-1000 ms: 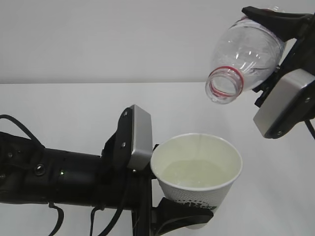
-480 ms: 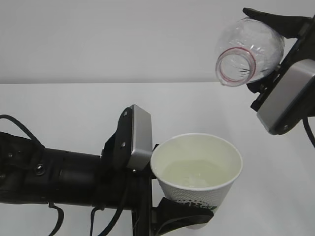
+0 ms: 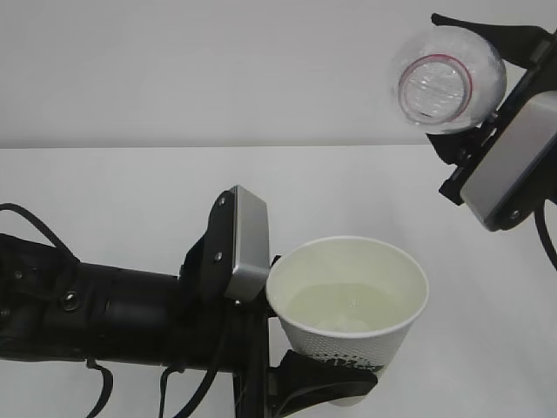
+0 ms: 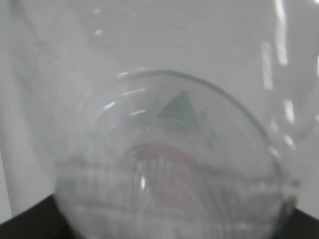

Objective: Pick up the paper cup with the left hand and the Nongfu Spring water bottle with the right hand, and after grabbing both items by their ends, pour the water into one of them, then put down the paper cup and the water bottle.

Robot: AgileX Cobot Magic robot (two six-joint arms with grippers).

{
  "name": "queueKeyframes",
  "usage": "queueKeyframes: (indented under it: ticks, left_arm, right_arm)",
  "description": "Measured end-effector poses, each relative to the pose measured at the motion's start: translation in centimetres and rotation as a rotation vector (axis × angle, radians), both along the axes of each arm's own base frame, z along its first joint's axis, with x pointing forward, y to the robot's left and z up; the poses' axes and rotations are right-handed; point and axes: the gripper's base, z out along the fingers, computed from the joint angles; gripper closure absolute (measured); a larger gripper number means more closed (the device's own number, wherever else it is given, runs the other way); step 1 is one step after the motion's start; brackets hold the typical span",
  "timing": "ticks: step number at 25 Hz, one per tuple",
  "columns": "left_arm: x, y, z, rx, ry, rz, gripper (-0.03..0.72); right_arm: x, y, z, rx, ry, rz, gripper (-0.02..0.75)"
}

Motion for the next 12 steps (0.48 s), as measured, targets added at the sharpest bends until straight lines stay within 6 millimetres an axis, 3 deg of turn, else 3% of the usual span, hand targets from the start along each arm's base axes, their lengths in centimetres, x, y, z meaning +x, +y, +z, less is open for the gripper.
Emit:
queueKeyframes:
  ticks: [12]
  left_arm:
    - [0.04,0.03,-0.08,0.009,-0.001,0.004,0.192]
  right_arm:
    - [0.13,-0.19,0.09,0.160,0.119,0.016,0.280]
